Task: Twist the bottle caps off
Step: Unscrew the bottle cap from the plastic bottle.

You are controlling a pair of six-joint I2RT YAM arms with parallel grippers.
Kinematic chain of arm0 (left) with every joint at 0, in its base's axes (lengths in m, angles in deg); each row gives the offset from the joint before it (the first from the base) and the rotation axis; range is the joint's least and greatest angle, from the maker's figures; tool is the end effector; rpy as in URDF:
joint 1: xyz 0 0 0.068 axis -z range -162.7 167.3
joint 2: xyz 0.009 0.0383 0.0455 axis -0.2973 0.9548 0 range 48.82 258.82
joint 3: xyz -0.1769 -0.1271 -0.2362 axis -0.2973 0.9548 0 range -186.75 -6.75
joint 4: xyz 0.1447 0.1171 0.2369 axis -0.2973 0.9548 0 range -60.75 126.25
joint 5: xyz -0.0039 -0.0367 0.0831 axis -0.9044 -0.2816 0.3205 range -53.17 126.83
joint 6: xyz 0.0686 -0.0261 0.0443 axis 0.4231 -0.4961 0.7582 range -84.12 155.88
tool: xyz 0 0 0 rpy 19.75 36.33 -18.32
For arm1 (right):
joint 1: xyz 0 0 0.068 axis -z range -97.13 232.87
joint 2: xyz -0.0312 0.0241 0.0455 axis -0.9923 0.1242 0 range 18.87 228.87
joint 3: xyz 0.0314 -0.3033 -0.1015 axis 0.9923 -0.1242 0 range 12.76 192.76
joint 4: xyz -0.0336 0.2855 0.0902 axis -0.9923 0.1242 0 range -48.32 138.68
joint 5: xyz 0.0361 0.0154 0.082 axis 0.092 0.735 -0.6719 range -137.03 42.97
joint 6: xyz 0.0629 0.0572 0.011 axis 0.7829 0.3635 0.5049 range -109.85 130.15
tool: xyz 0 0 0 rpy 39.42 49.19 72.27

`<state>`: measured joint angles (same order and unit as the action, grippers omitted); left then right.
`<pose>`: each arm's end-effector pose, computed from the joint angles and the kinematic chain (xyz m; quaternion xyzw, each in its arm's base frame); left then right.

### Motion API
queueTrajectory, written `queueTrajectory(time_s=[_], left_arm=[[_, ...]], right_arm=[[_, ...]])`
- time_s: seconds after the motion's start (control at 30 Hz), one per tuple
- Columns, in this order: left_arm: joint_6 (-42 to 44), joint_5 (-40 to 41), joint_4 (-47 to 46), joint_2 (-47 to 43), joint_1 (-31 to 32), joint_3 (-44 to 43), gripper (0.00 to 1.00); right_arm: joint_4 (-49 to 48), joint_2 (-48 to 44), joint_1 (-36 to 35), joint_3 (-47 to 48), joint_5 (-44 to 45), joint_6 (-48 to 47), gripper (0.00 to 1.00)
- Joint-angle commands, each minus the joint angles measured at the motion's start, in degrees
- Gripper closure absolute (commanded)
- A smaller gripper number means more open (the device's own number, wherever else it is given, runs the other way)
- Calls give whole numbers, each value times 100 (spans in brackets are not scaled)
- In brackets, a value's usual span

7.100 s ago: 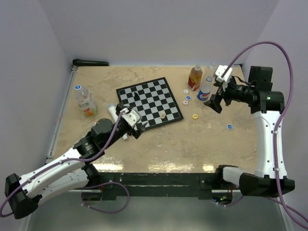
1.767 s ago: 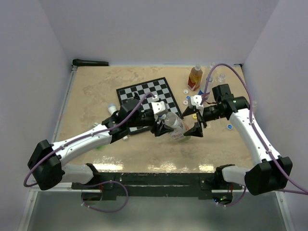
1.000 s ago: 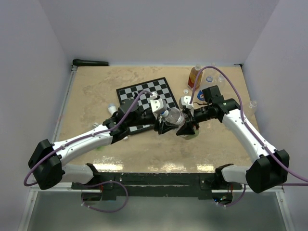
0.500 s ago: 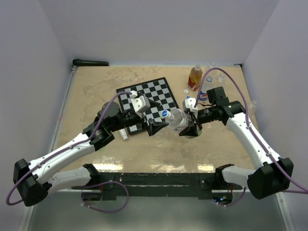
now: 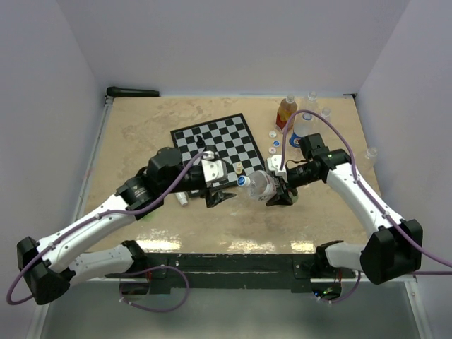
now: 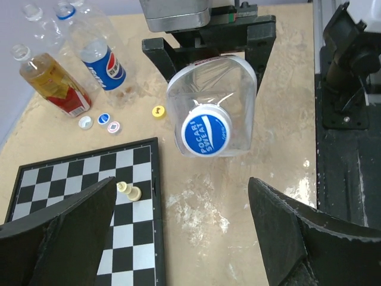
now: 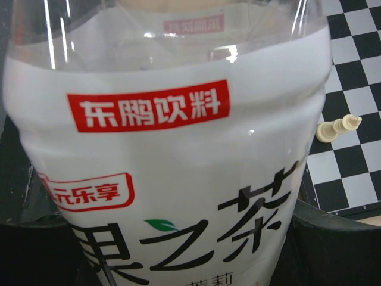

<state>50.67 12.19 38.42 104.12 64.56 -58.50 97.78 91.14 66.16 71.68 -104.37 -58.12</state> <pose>0.1607 -0.2203 0.3822 0.5075 0.5853 -0.3306 0.5391 0.2288 0.1351 0.2971 -0.6463 0.5788 0.3570 0.3463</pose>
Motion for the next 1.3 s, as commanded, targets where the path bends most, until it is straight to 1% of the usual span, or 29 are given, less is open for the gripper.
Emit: queueTrajectory(time_s=[0.0, 0.13, 0.17, 0.27, 0.47, 0.6, 0.7, 0.77, 1.07, 1.13, 1.2, 1.27], left_arm=[[648, -479, 85, 594, 37, -599, 7], [666, -734, -64, 893, 63, -810, 16], [657, -770, -73, 911, 55, -828, 20], [587, -884, -73, 912, 63, -837, 28], [367, -1209, -117, 867, 55, -688, 38], [227, -1359, -275, 920, 55, -626, 41], [95, -1455, -459, 955, 63, -609, 45], [42, -1456, -539, 982, 72, -617, 46], [24, -1403, -416, 1105, 90, -600, 49], [33, -1385, -390, 1114, 90, -574, 51], [33, -1368, -381, 1105, 90, -582, 60], [-28, -1359, -407, 1105, 90, -582, 71]], right_arm=[[-19, -108, 19, -64, 74, -336, 82], [-177, -152, 19, -179, 223, -205, 82], [-221, -143, 19, -187, 250, -152, 82], [-283, -108, 27, -196, 311, -90, 82], [-292, -64, 19, -196, 329, -64, 82], [-283, -55, 19, -205, 329, -72, 82], [-292, -46, 19, -205, 329, -64, 82], [-283, -38, 19, -205, 338, -64, 82], [-283, -20, 19, -205, 329, -72, 82], [-275, -20, 19, -205, 320, -64, 82], [-283, -20, 19, -214, 329, -64, 82], [-283, -20, 19, -214, 329, -64, 82]])
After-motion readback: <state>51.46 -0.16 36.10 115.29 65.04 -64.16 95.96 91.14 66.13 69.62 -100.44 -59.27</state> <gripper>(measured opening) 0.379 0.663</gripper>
